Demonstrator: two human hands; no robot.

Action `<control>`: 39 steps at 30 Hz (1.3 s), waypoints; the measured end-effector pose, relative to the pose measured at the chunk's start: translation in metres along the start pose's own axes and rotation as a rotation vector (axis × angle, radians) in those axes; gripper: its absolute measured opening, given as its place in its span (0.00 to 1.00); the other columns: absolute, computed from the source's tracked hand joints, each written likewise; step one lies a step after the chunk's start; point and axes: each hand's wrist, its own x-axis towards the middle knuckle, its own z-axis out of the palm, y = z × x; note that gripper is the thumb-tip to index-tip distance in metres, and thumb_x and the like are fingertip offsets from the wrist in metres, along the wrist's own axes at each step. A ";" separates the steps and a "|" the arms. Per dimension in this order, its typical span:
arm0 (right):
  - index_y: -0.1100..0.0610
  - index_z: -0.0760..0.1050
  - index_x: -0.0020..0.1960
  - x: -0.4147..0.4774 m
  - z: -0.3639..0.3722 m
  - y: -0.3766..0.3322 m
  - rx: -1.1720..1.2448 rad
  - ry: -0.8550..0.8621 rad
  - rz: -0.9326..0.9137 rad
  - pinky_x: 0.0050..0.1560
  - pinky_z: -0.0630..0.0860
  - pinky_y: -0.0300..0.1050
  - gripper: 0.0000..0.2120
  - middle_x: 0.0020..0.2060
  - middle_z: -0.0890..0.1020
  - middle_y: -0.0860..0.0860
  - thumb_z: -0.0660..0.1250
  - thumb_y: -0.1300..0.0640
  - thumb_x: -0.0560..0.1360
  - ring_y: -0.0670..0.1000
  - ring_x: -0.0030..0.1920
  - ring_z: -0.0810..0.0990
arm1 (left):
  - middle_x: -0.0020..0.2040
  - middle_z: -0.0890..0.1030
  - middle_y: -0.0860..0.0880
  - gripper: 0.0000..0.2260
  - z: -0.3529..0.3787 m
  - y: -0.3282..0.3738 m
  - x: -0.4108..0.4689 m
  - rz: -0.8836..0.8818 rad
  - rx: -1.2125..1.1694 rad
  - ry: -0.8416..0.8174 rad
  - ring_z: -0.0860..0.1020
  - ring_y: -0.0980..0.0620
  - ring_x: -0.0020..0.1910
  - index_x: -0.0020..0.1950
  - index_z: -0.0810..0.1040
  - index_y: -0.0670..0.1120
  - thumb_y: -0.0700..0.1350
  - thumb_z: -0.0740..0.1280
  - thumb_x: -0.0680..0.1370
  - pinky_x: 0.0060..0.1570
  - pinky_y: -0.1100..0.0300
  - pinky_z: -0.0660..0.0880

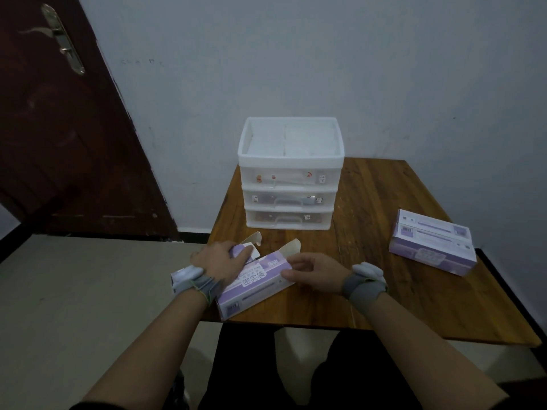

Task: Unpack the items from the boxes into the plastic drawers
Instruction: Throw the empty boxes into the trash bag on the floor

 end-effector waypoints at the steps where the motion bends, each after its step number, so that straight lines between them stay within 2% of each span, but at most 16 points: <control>1: 0.50 0.74 0.66 0.003 0.005 0.000 0.002 -0.015 -0.001 0.56 0.75 0.43 0.24 0.59 0.79 0.47 0.67 0.40 0.74 0.48 0.58 0.77 | 0.41 0.79 0.56 0.24 0.000 0.000 0.000 -0.003 0.005 0.005 0.75 0.55 0.40 0.53 0.79 0.56 0.71 0.53 0.75 0.51 0.53 0.71; 3: 0.51 0.75 0.64 0.006 0.011 0.000 0.067 -0.015 -0.001 0.53 0.76 0.40 0.20 0.57 0.80 0.47 0.67 0.44 0.76 0.48 0.55 0.78 | 0.40 0.79 0.56 0.26 -0.002 0.001 0.001 -0.025 -0.002 0.002 0.76 0.54 0.41 0.50 0.79 0.55 0.71 0.51 0.76 0.52 0.52 0.72; 6: 0.52 0.77 0.61 0.006 0.003 0.004 0.183 0.023 0.043 0.42 0.77 0.36 0.15 0.50 0.82 0.46 0.68 0.49 0.76 0.47 0.48 0.80 | 0.39 0.80 0.54 0.28 -0.003 0.002 0.004 -0.069 -0.038 -0.036 0.77 0.53 0.41 0.46 0.78 0.55 0.72 0.47 0.75 0.55 0.49 0.74; 10: 0.58 0.77 0.61 0.001 -0.026 0.017 0.290 0.219 0.145 0.48 0.78 0.47 0.14 0.51 0.81 0.55 0.65 0.55 0.78 0.54 0.48 0.79 | 0.41 0.80 0.54 0.32 -0.002 -0.004 0.008 -0.040 -0.077 -0.073 0.76 0.54 0.39 0.46 0.76 0.54 0.78 0.48 0.69 0.50 0.51 0.75; 13: 0.62 0.76 0.62 -0.002 -0.042 0.023 0.232 0.446 0.177 0.56 0.75 0.54 0.14 0.54 0.79 0.59 0.61 0.58 0.79 0.58 0.53 0.77 | 0.45 0.79 0.56 0.35 0.001 -0.008 0.011 -0.028 -0.020 -0.132 0.76 0.54 0.43 0.52 0.73 0.58 0.82 0.57 0.59 0.49 0.52 0.76; 15: 0.62 0.76 0.62 -0.004 -0.045 0.020 0.208 0.521 0.185 0.58 0.73 0.55 0.15 0.55 0.78 0.58 0.59 0.58 0.80 0.57 0.55 0.76 | 0.49 0.79 0.56 0.35 0.002 -0.011 0.007 -0.013 -0.013 -0.166 0.75 0.55 0.44 0.57 0.72 0.58 0.78 0.64 0.59 0.48 0.54 0.74; 18: 0.61 0.77 0.59 -0.002 -0.037 0.006 0.276 0.509 0.144 0.52 0.76 0.52 0.13 0.52 0.79 0.57 0.59 0.57 0.80 0.56 0.51 0.77 | 0.47 0.76 0.57 0.33 -0.010 -0.019 -0.003 -0.037 -0.150 -0.102 0.74 0.56 0.43 0.59 0.73 0.58 0.77 0.65 0.62 0.43 0.58 0.72; 20: 0.61 0.77 0.59 0.005 -0.021 -0.012 0.341 0.485 0.084 0.44 0.76 0.47 0.13 0.51 0.80 0.58 0.60 0.57 0.79 0.55 0.47 0.77 | 0.47 0.75 0.58 0.32 -0.025 -0.029 -0.016 -0.062 -0.319 0.035 0.75 0.56 0.44 0.58 0.73 0.58 0.74 0.67 0.61 0.42 0.60 0.73; 22: 0.62 0.77 0.60 0.017 0.002 -0.031 0.315 0.431 0.012 0.39 0.76 0.44 0.13 0.47 0.80 0.56 0.61 0.58 0.79 0.52 0.42 0.77 | 0.48 0.75 0.56 0.30 -0.042 -0.046 -0.031 -0.078 -0.565 0.168 0.76 0.57 0.46 0.57 0.72 0.54 0.66 0.73 0.60 0.42 0.64 0.72; 25: 0.61 0.76 0.60 0.037 0.047 -0.064 0.303 0.331 -0.056 0.34 0.77 0.37 0.12 0.43 0.81 0.53 0.62 0.59 0.80 0.47 0.37 0.79 | 0.54 0.78 0.48 0.26 -0.062 -0.088 -0.058 -0.158 -0.795 0.291 0.77 0.53 0.49 0.58 0.72 0.48 0.46 0.80 0.65 0.47 0.60 0.74; 26: 0.62 0.76 0.60 0.043 0.063 -0.075 0.302 0.298 -0.079 0.33 0.77 0.35 0.12 0.43 0.82 0.54 0.62 0.59 0.80 0.46 0.37 0.79 | 0.53 0.78 0.49 0.23 -0.066 -0.106 -0.070 -0.216 -0.809 0.329 0.77 0.53 0.49 0.57 0.72 0.50 0.42 0.79 0.67 0.47 0.59 0.74; 28: 0.63 0.77 0.60 0.052 0.094 -0.097 0.272 0.238 -0.142 0.37 0.80 0.37 0.12 0.43 0.83 0.55 0.63 0.58 0.79 0.47 0.37 0.81 | 0.53 0.77 0.50 0.22 -0.068 -0.141 -0.094 -0.327 -0.792 0.389 0.76 0.51 0.51 0.55 0.71 0.53 0.42 0.78 0.68 0.48 0.56 0.73; 31: 0.60 0.79 0.58 0.061 0.141 -0.124 0.183 0.153 -0.250 0.47 0.82 0.47 0.12 0.43 0.85 0.54 0.66 0.56 0.78 0.51 0.42 0.84 | 0.52 0.79 0.46 0.27 -0.061 -0.191 -0.136 -0.488 -0.751 0.428 0.78 0.48 0.51 0.56 0.72 0.46 0.45 0.80 0.63 0.50 0.50 0.76; 33: 0.55 0.80 0.55 0.066 0.176 -0.139 0.016 0.118 -0.326 0.50 0.80 0.49 0.10 0.42 0.85 0.51 0.67 0.53 0.75 0.52 0.44 0.83 | 0.50 0.79 0.45 0.27 -0.052 -0.224 -0.165 -0.610 -0.693 0.438 0.78 0.47 0.49 0.55 0.71 0.46 0.45 0.81 0.63 0.46 0.52 0.75; 36: 0.53 0.81 0.50 0.067 0.219 -0.148 -0.330 0.108 -0.452 0.48 0.77 0.47 0.10 0.45 0.84 0.52 0.65 0.52 0.73 0.55 0.46 0.81 | 0.48 0.80 0.45 0.24 -0.026 -0.256 -0.209 -0.764 -0.624 0.360 0.79 0.45 0.47 0.56 0.72 0.45 0.44 0.80 0.66 0.41 0.56 0.71; 39: 0.55 0.81 0.50 0.065 0.250 -0.143 -0.519 0.019 -0.473 0.46 0.77 0.48 0.11 0.47 0.82 0.55 0.64 0.52 0.74 0.58 0.47 0.80 | 0.50 0.80 0.42 0.25 0.000 -0.274 -0.244 -0.853 -0.594 0.232 0.78 0.42 0.48 0.59 0.72 0.42 0.43 0.79 0.67 0.42 0.54 0.71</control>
